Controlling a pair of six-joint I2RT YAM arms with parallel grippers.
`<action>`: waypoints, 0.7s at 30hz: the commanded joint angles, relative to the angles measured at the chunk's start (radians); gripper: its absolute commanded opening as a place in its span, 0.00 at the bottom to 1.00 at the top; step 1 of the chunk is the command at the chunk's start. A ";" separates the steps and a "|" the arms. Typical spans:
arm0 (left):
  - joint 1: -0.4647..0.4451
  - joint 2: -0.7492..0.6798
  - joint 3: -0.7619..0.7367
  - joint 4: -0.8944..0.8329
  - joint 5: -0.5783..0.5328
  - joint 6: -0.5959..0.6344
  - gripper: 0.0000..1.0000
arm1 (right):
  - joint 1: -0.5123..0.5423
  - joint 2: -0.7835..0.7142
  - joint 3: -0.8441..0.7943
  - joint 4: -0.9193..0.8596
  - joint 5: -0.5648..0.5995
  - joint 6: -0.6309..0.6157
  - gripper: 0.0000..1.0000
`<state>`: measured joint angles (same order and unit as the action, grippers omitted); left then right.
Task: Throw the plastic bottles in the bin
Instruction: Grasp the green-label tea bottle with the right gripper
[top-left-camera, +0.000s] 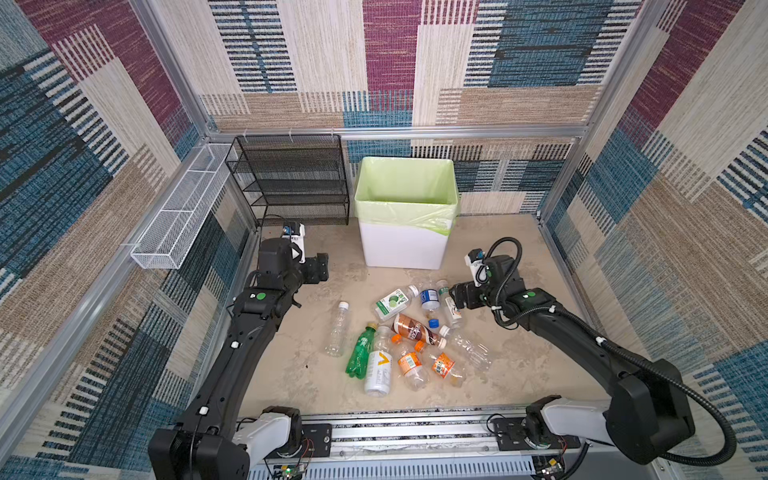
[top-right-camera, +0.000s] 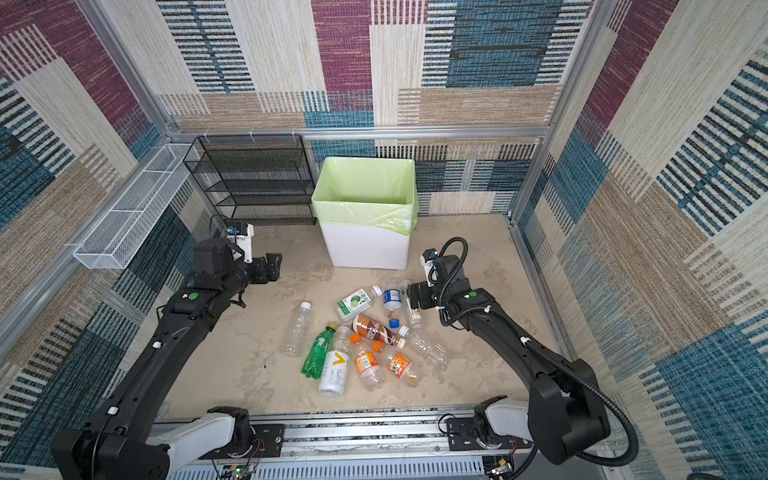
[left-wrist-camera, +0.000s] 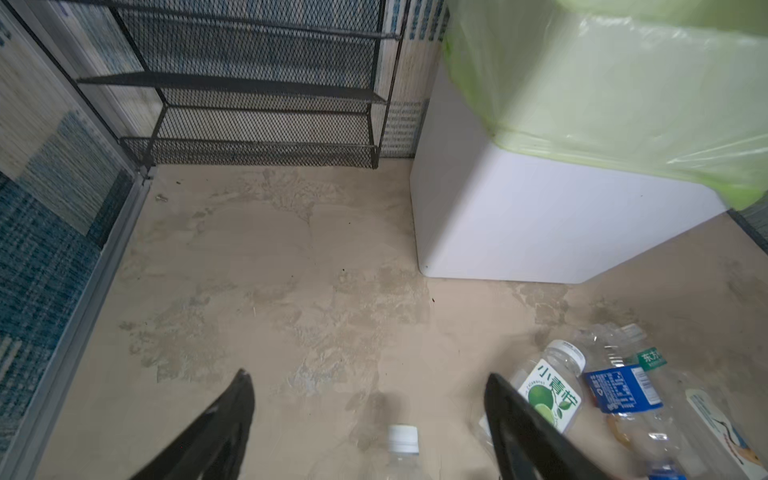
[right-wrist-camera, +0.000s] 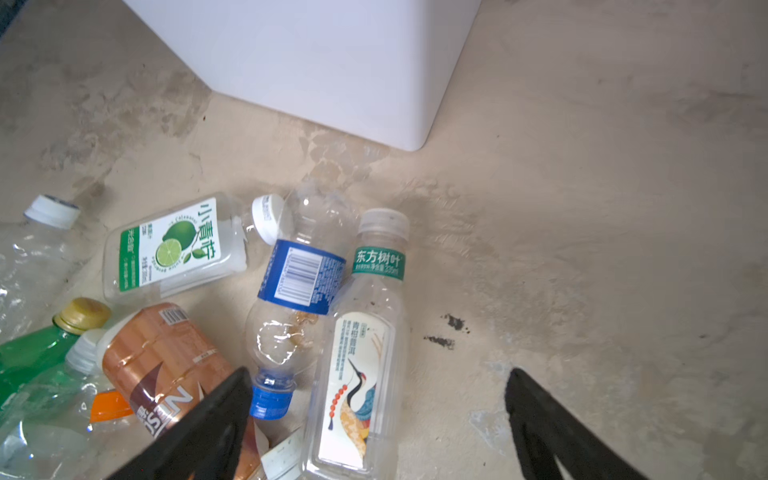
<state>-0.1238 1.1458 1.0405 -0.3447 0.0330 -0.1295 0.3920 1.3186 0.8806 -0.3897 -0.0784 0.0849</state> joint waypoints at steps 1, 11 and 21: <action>0.013 0.019 -0.027 0.031 0.047 -0.045 0.87 | 0.032 0.062 0.023 -0.042 0.040 -0.008 0.97; 0.061 0.108 -0.036 0.073 0.140 -0.074 0.84 | 0.056 0.186 0.013 -0.028 0.087 0.004 0.92; 0.081 0.118 -0.049 0.081 0.145 -0.076 0.83 | 0.056 0.261 0.000 0.038 0.118 0.037 0.71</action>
<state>-0.0460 1.2572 0.9970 -0.2874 0.1631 -0.1875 0.4477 1.5738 0.8848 -0.3973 0.0120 0.1005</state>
